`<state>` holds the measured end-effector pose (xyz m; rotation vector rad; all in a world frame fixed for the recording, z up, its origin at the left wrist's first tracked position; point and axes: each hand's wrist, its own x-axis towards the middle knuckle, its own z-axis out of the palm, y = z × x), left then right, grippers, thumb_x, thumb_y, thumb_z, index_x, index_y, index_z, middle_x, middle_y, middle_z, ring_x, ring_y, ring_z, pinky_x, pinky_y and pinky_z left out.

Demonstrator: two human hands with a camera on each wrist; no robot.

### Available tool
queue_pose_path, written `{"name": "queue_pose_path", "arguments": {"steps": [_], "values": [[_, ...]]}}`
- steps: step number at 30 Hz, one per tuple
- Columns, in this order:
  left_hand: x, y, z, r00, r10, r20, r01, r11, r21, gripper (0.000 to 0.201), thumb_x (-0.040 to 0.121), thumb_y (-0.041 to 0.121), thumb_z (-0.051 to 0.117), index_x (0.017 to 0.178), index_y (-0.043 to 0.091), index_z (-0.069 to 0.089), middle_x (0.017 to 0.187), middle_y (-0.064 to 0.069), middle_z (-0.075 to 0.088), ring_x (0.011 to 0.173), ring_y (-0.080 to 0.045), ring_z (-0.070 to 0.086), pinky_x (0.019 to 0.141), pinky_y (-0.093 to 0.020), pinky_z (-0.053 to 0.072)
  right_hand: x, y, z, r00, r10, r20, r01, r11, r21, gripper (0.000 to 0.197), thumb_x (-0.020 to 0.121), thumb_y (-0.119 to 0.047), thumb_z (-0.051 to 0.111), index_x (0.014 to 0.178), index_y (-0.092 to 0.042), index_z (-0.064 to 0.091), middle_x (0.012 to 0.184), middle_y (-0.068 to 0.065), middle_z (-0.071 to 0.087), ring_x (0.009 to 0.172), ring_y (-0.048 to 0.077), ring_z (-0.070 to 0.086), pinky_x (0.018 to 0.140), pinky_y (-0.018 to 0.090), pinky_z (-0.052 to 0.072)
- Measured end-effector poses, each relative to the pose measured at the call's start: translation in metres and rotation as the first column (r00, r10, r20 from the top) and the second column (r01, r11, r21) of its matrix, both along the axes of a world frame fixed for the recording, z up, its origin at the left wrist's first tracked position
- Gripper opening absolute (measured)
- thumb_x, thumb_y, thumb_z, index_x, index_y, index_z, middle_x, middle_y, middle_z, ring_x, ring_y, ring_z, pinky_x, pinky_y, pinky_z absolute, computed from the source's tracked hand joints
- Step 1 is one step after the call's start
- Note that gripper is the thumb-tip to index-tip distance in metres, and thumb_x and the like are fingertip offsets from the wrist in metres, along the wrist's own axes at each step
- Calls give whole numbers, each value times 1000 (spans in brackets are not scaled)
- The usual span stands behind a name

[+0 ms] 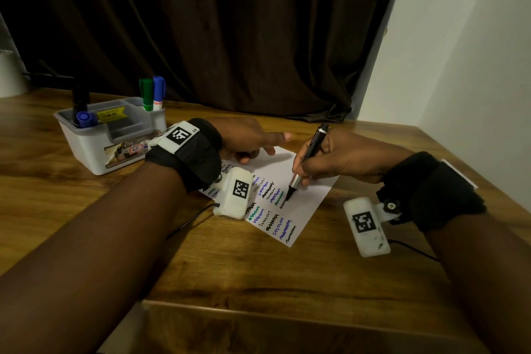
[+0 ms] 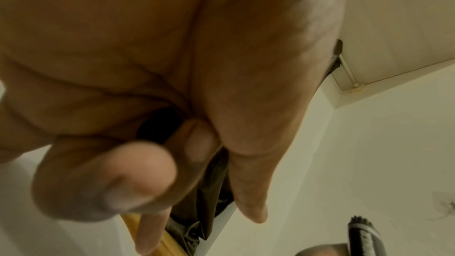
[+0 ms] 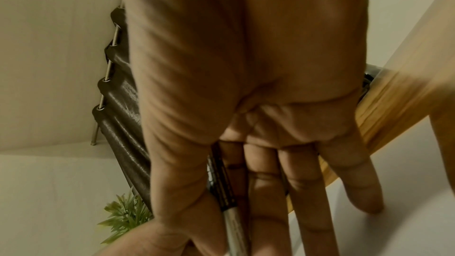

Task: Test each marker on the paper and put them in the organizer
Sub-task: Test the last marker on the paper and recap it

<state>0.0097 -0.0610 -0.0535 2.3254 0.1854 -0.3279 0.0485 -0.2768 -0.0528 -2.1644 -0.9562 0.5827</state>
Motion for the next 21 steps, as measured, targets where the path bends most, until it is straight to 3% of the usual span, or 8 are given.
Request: {"name": "queue_pose_path", "arguments": {"steps": [12,21], "values": [[-1,-1,1,1000,-5,7,5,1000,16,66,93,65,48,129,12,64,57,2,40,48,-10,35,52,-23,35,7,-3,-4,998,-24,-64,27,998,50,10,94,-10,69,100,-6,76,98,16,80,105,31,76,108,54,51],[1,1,0,1000,-6,10,6,1000,28,67,92,66,48,129,13,64,59,1,41,51,-10,36,55,-25,36,12,-3,-6,995,-45,-89,51,997,60,11,93,-10,70,101,-4,76,103,21,79,105,33,76,107,53,52]]}}
